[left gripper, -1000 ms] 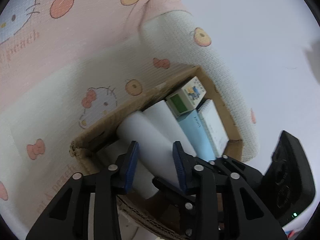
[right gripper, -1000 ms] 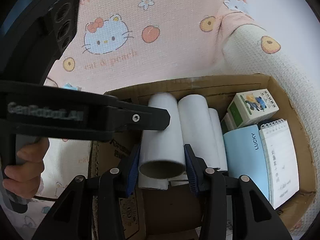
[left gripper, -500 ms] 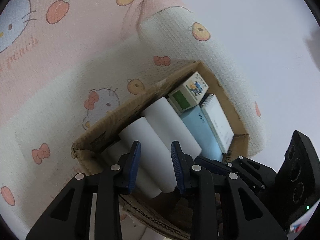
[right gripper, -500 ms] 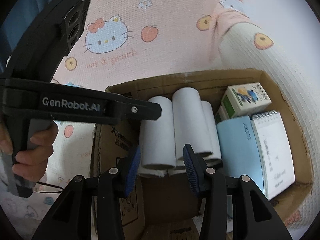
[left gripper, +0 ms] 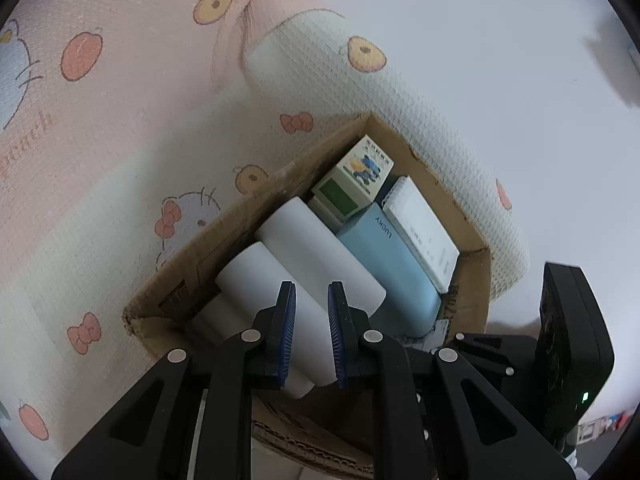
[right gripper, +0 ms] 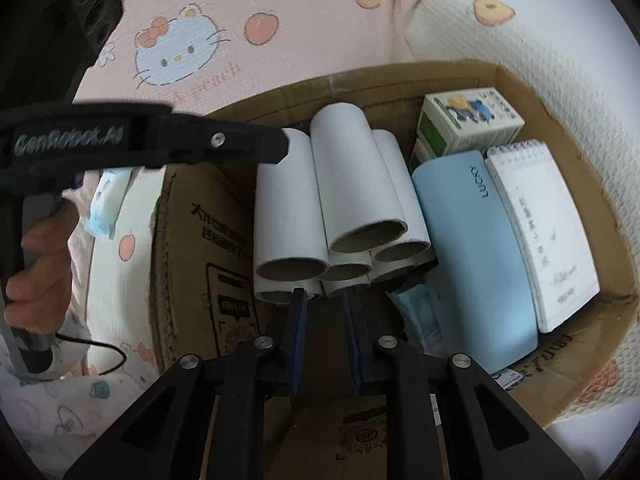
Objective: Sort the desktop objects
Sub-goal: 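Lower the tube among the rolls in the box and open the right tool, then withdraw both open tools up and away from the box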
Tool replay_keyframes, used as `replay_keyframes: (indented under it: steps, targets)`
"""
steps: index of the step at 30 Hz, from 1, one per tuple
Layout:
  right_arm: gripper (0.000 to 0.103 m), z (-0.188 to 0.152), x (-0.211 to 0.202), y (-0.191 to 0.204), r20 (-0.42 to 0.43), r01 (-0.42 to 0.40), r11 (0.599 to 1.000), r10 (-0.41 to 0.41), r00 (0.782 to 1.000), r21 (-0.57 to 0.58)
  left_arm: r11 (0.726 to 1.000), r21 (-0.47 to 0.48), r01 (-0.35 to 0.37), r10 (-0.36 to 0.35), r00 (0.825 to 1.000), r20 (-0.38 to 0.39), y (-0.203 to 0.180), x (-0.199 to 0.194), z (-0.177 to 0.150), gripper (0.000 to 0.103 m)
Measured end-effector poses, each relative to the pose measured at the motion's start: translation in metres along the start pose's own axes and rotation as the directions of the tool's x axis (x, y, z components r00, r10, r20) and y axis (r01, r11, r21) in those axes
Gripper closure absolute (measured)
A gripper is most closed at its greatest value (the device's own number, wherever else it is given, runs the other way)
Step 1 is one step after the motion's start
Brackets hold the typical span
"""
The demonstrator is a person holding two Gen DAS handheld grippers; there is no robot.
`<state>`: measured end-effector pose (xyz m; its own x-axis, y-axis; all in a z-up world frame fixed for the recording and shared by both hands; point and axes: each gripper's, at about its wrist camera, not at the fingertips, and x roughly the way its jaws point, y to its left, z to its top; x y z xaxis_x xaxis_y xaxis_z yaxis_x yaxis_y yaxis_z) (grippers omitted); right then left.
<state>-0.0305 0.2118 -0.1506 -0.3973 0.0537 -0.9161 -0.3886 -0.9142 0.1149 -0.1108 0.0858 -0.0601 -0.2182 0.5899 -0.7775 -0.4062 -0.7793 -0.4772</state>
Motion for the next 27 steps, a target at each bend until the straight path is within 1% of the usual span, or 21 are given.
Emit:
replay_keyframes:
  steps: [3,7,13,15,18,21,23,25,27]
  targets:
    - [0.088,0.003,0.002,-0.005,0.002,-0.003,1.0,0.003,1.0,0.024,1.0,0.017,0.003,-0.002,1.0,-0.01,-0.003,0.002,0.0,0.084]
    - [0.088,0.01,0.006,-0.01,0.005,-0.016,0.999,0.016,1.0,0.05,0.999,0.048,-0.015,0.015,1.0,-0.005,-0.007,0.002,-0.001,0.084]
    - [0.087,0.02,0.01,-0.012,0.019,0.025,0.998,-0.026,0.999,0.06,0.998,0.069,-0.012,0.013,1.0,-0.018,-0.009,0.002,-0.003,0.084]
    - [0.087,0.03,0.013,-0.018,0.013,0.013,0.998,-0.014,1.0,0.067,0.997,0.081,-0.014,0.016,1.0,-0.018,-0.01,0.002,-0.004,0.084]
    - [0.087,0.029,0.015,-0.016,0.01,0.003,0.997,-0.004,1.0,0.072,0.994,0.103,-0.033,0.034,0.999,-0.008,-0.013,0.001,-0.003,0.083]
    - [0.087,0.028,0.014,-0.011,0.01,-0.003,0.998,0.003,1.0,0.057,0.99,0.131,-0.059,0.057,0.998,0.014,-0.017,-0.002,-0.003,0.076]
    - [0.087,0.026,0.011,-0.007,0.021,0.004,0.998,-0.005,1.0,0.058,0.987,0.148,-0.067,0.064,0.998,0.029,-0.019,-0.005,-0.002,0.066]
    - [0.087,0.025,0.006,-0.005,0.037,-0.001,0.997,-0.002,0.999,0.072,0.983,0.166,-0.08,0.073,0.996,0.045,-0.022,-0.008,-0.002,0.063]
    - [0.087,0.023,0.001,-0.002,0.058,0.019,0.997,-0.024,0.998,0.08,0.979,0.184,-0.093,0.083,0.995,0.063,-0.025,-0.011,-0.002,0.063]
